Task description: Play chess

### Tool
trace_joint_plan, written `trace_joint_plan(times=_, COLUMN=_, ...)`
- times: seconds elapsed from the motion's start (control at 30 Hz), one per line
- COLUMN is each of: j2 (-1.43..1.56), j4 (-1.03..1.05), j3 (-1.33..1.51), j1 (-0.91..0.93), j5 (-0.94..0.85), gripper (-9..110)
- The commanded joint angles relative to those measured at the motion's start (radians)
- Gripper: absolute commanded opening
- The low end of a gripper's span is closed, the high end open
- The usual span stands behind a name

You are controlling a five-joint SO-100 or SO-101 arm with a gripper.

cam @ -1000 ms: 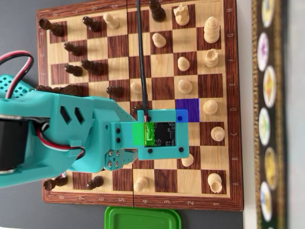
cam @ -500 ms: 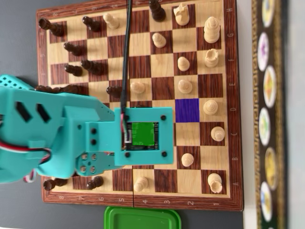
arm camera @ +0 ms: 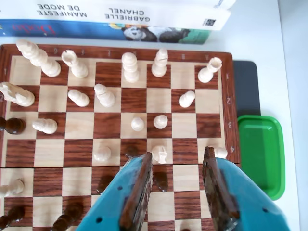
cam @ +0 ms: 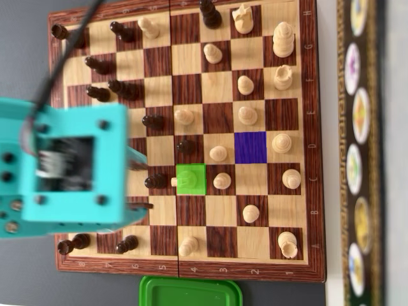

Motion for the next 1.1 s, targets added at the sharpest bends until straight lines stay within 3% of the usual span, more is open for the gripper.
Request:
trace_joint_plan(times=0.0, j2=0.103, j4=-0.103, j3=0.078, j1=-0.051, j5=0.023, gripper=16)
trace_joint_plan(times=1.07, j2=0.788, j4=-0.996, j3=0.868, j1=-0.126, j5=0.015, gripper=16)
